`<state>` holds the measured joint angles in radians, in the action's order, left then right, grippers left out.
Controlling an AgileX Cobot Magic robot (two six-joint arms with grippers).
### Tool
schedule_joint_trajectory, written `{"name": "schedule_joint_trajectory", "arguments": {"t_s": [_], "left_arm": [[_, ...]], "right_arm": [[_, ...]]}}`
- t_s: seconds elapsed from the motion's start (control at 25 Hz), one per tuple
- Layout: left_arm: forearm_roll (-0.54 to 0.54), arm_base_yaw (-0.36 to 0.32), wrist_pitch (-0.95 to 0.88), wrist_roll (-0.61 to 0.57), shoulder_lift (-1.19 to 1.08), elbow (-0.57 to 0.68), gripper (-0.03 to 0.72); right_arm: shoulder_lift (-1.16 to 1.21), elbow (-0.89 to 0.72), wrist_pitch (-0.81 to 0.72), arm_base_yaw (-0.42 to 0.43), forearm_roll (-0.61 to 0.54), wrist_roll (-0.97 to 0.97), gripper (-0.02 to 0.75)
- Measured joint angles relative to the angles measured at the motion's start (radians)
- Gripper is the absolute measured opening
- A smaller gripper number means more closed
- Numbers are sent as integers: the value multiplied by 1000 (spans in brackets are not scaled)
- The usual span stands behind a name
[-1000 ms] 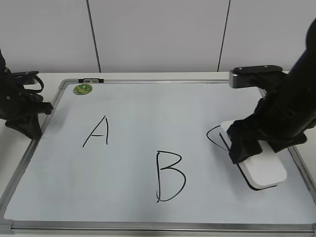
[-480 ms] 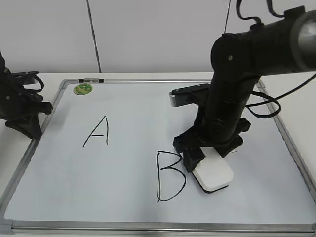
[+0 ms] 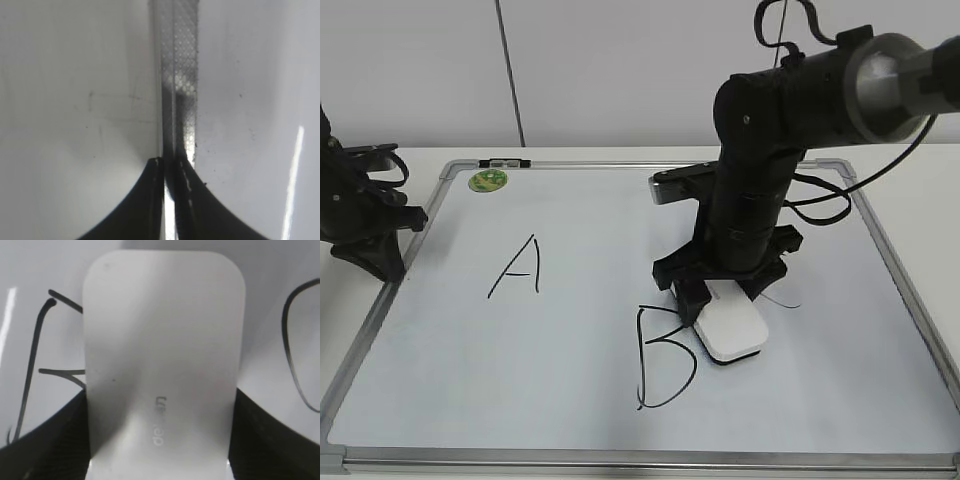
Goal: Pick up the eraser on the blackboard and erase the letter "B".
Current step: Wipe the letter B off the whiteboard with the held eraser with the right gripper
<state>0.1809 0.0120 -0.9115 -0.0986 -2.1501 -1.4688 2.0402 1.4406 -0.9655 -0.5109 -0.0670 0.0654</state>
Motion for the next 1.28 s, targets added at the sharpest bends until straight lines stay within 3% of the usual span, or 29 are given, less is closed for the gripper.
{"name": "schedule_joint_trajectory", "arguments": {"t_s": [0.52, 0.68, 0.96, 1.28], "left_arm": [[-2, 0, 2, 0, 0, 0, 16], [-2, 0, 2, 0, 0, 0, 17], [-2, 0, 3, 0, 0, 0, 16], [-2, 0, 3, 0, 0, 0, 17]], "right_arm": [[46, 9, 40, -26, 96, -35, 544], [48, 11, 60, -75, 99, -51, 544], [52, 11, 66, -185, 1, -92, 544], [54, 11, 66, -284, -6, -94, 544]]}}
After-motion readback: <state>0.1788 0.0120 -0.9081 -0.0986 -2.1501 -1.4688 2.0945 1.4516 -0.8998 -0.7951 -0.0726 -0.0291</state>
